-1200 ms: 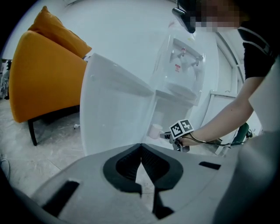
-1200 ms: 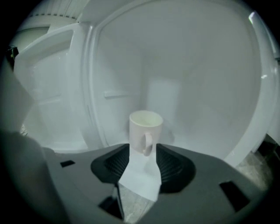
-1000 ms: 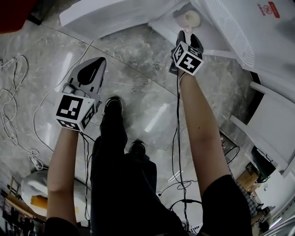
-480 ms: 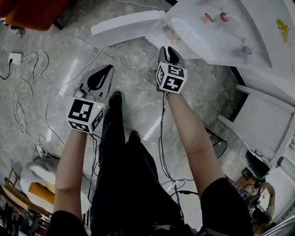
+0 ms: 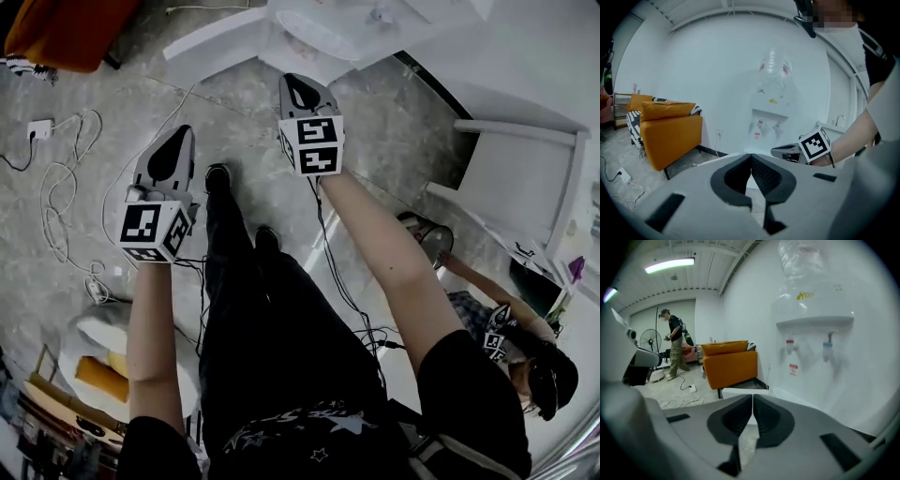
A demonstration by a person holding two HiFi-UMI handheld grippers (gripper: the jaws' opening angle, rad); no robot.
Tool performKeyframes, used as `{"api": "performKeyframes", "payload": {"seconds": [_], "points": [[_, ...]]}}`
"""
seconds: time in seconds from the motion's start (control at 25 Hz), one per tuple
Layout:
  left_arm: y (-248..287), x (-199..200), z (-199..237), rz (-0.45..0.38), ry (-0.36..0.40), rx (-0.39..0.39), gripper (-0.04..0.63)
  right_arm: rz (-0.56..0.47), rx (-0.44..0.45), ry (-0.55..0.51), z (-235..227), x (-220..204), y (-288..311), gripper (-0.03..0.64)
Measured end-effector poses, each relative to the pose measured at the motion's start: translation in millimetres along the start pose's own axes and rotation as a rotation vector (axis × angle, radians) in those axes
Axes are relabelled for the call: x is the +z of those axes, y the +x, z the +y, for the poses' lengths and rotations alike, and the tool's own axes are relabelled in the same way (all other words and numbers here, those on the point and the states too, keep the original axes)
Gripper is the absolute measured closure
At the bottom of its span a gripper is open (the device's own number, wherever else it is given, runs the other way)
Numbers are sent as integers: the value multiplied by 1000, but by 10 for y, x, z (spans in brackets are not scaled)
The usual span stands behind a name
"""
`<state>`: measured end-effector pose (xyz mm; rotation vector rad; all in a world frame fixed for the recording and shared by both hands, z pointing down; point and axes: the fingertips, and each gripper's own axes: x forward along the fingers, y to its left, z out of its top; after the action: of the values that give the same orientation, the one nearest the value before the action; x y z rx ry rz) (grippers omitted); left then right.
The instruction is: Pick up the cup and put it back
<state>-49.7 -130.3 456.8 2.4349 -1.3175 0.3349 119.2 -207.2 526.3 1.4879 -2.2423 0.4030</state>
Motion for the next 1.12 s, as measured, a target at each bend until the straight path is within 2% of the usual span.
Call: {"api": "performKeyframes", "payload": {"seconds": [0.24,0.52,0.68,0.88,1.12], "points": [[-599,247,-511,1,-8,26,586,-11,58,-4,226,167,-673,611],[-966,166,-655,-29,-64,74,586,-37,82,30,500,124,-1010,611],[-1267,53,-722,-44,-83,85,586,-20,64,97,661,-45,-1231,611],[-1893,-101,-787,-43,-105,80,586,-24,35,144,959,-74,-1700,612],[-2775,-148,-859,-44,-109,66,586,-43,-9,99,1399,148,-2494,612]]}}
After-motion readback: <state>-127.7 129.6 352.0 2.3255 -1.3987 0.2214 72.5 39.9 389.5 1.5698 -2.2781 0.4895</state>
